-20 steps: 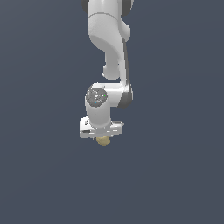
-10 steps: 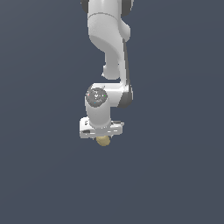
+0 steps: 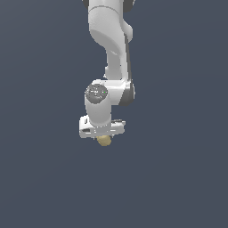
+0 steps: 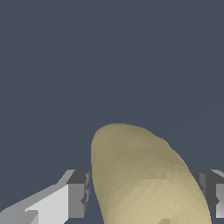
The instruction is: Pick up the object and move it to a goal position.
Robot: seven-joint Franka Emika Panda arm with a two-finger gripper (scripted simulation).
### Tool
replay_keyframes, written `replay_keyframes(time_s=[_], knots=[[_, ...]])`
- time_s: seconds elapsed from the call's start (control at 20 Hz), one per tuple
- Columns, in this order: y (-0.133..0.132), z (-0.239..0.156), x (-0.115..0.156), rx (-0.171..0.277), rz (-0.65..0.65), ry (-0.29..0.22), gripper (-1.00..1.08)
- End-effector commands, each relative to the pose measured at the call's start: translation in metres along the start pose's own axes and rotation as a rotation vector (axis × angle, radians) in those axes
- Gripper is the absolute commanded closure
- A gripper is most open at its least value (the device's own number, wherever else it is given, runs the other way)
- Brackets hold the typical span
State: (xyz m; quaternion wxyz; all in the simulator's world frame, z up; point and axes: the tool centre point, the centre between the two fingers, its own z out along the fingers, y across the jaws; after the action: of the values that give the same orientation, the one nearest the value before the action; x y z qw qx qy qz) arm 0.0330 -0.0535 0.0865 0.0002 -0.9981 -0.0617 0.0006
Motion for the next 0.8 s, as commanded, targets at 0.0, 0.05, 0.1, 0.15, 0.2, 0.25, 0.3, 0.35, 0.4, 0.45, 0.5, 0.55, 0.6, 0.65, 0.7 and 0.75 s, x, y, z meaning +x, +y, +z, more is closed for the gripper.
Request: replay_keyframes(time_s=[0.0,0.05,0.1,0.15,0.2,0.25,0.3,0.35,0.4,0.45,0.5,0.55,0.6,0.65,0.7,0.75], knots=[[0.003,-0.012,-0.004,0.0,0.0,0.001,1.08],[0.004,-0.017,-0.006,0.0,0.0,0.001,1.08],[0.005,-0.024,-0.008,0.0,0.0,0.001,1.08],[0.007,-0.03,-0.01,0.0,0.0,0.001,1.08],[0.008,-0.038,-0.013,0.0,0.0,0.001,1.08],[0.01,-0.046,-0.016,0.0,0.0,0.001,1.08],[0.012,-0.054,-0.019,0.0,0.0,0.001,1.08],[0.014,-0.063,-0.022,0.0,0.0,0.001,1.08],[0.016,-0.073,-0.025,0.0,0.0,0.001,1.08],[0.018,-0.083,-0.029,0.0,0.0,0.001,1.08],[0.02,-0.094,-0.033,0.0,0.0,0.001,1.08],[0.022,-0.105,-0.037,0.0,0.0,0.002,1.08],[0.025,-0.116,-0.04,0.0,0.0,0.002,1.08],[0.027,-0.127,-0.044,0.0,0.0,0.002,1.08],[0.03,-0.139,-0.048,0.0,0.0,0.002,1.08],[0.032,-0.15,-0.052,0.0,0.0,0.002,1.08]])
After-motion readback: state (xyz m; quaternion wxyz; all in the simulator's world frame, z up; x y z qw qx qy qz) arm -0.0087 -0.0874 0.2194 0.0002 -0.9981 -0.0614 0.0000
